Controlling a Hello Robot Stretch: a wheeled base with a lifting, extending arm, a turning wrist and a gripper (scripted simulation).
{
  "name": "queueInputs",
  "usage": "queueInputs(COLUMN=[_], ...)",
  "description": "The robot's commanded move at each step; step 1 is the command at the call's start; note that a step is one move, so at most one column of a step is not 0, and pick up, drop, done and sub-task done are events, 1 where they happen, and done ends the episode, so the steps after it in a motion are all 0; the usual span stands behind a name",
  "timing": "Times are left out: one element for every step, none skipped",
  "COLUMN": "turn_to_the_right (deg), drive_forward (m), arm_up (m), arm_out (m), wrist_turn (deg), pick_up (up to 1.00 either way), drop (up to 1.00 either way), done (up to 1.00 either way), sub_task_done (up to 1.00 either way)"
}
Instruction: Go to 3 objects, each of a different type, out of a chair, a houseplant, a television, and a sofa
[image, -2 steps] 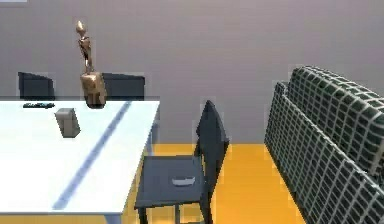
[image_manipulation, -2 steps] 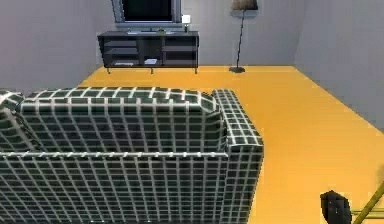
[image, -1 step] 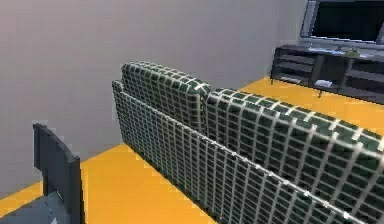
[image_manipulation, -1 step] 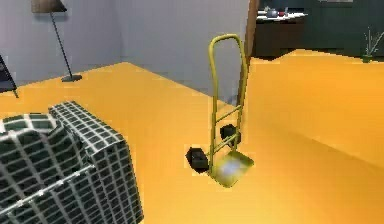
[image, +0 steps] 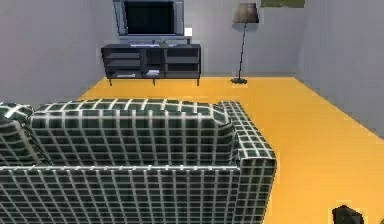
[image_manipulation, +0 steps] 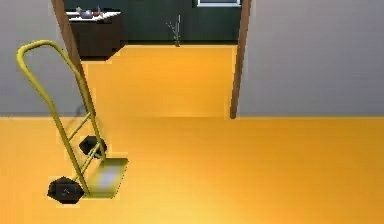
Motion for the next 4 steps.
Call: queueInputs(turn_to_the_right=[42.0,0.0,36.0,0.0], drive_forward=[0.00,0.80,0.00,0.05], arm_up=[0.00,0.00,0.00,0.00], arm_out=[0.00,0.00,0.00,0.00], wrist_turn=[0.0,0.0,0.0,0.0], pick_up=[0.00,0.00,0.00,0.00], drop=[0.00,0.00,0.00,0.00], done=[0.00,0.00,0.00,0.00], sub_task_done=[0.00,0.00,0.00,0.00])
